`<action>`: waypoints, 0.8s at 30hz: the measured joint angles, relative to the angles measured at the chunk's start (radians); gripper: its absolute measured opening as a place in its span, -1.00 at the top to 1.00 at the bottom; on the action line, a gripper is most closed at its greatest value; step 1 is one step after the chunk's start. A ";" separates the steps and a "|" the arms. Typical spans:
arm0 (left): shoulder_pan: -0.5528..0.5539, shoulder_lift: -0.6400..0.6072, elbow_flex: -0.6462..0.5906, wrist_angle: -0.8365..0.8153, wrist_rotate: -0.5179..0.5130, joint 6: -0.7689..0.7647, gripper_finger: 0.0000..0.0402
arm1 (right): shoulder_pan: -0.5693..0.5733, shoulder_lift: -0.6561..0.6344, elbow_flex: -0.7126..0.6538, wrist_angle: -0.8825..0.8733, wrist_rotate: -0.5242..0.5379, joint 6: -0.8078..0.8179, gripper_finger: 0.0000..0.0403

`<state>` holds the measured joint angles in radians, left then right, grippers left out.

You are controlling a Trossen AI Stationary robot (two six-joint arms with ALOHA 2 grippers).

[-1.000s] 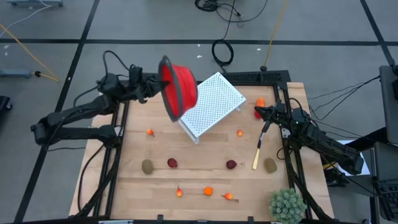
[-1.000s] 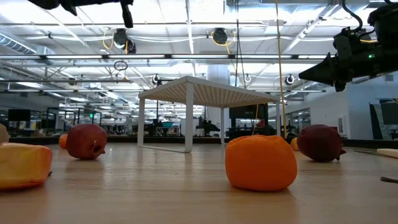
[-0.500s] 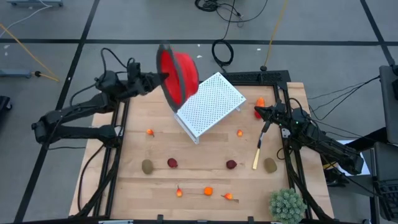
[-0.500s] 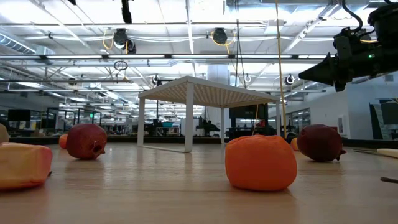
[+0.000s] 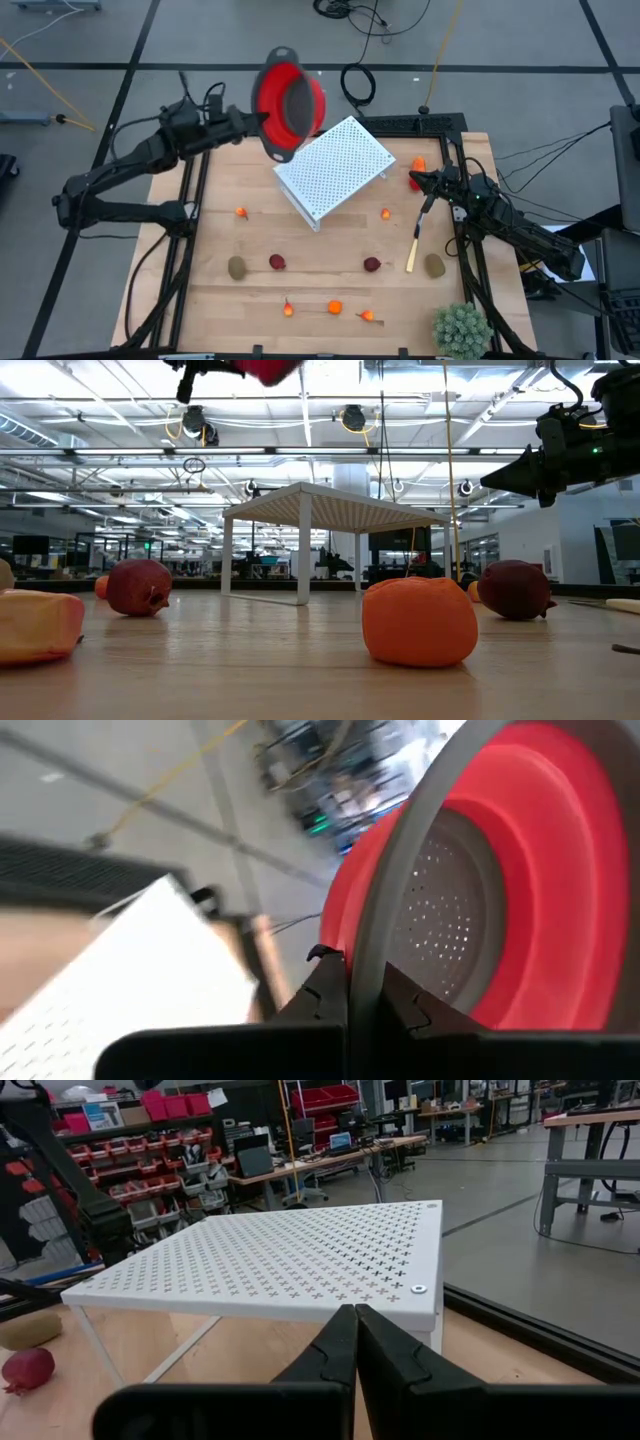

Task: Pick & Place Fruit
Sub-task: Put the red strainer bowl on the shelf

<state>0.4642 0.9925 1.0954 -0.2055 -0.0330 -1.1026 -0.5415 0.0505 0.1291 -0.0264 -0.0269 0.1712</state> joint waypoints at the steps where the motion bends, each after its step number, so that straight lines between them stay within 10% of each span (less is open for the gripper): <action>1: -0.003 0.020 0.028 -0.044 -0.003 0.001 0.98 | 0.000 0.000 0.000 0.000 0.000 0.000 1.00; 24: -0.011 0.496 0.645 -0.768 0.118 0.130 0.98 | 0.000 0.000 0.000 0.000 0.000 0.000 1.00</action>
<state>0.4530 1.4884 1.7402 -0.9732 0.0848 -0.9730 -0.5417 0.0509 0.1291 -0.0265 -0.0273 0.1711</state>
